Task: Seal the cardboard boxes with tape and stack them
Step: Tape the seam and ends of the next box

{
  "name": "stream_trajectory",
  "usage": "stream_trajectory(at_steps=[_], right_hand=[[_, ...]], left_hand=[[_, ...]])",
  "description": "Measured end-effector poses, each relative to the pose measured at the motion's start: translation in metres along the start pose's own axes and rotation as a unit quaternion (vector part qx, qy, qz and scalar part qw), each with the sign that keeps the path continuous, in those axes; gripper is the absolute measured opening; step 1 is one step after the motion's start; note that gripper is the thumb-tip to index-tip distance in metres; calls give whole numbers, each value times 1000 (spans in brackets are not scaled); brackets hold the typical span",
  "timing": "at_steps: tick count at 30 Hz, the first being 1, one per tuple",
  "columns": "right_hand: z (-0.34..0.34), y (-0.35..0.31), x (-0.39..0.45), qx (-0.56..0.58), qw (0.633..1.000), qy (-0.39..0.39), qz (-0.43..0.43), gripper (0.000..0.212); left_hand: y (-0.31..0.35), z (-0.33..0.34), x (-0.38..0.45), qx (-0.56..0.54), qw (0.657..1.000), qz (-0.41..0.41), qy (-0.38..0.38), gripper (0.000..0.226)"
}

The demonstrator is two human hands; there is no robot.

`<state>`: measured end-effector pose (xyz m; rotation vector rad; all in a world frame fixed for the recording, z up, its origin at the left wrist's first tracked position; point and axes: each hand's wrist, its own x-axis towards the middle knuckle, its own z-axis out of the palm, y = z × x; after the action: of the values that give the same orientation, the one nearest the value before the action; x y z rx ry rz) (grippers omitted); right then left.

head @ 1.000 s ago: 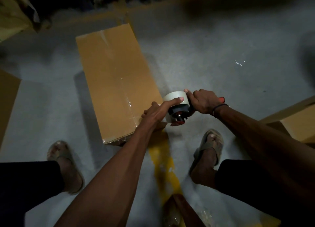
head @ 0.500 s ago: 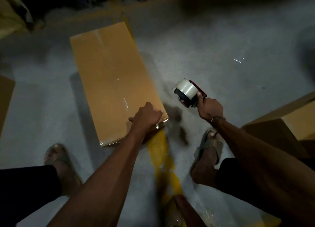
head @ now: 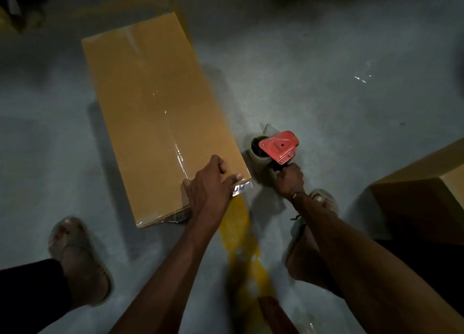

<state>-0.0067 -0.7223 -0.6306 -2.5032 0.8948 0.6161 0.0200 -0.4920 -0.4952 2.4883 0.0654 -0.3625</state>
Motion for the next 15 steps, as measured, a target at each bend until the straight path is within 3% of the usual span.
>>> stream_trajectory(at_steps=[4,7,8,10,11,13,15], right_hand=[[7,8,3,32,999,1,-42,83],[-24,-9,-17,63,997,-10,-46,55],[-30,-9,-15,74,996,-14,-47,56],[-40,-12,-18,74,997,-22,-22,81],[-45,-15,-22,64,998,6,0,83],[-56,-22,-29,101,989,105,32,57],[-70,-40,-47,167,968,179,-47,36]], left_hand=[[-2,0,1,-6,1000,4,-1,36],[0,-2,1,-11,1000,5,-9,36],[0,-2,2,-12,1000,5,-14,36],[-1,-4,2,-11,1000,7,-18,37],[0,-5,2,-11,1000,7,-21,38],[-1,-6,5,-10,999,2,-34,39],[-1,-9,7,-14,999,-7,-49,38]])
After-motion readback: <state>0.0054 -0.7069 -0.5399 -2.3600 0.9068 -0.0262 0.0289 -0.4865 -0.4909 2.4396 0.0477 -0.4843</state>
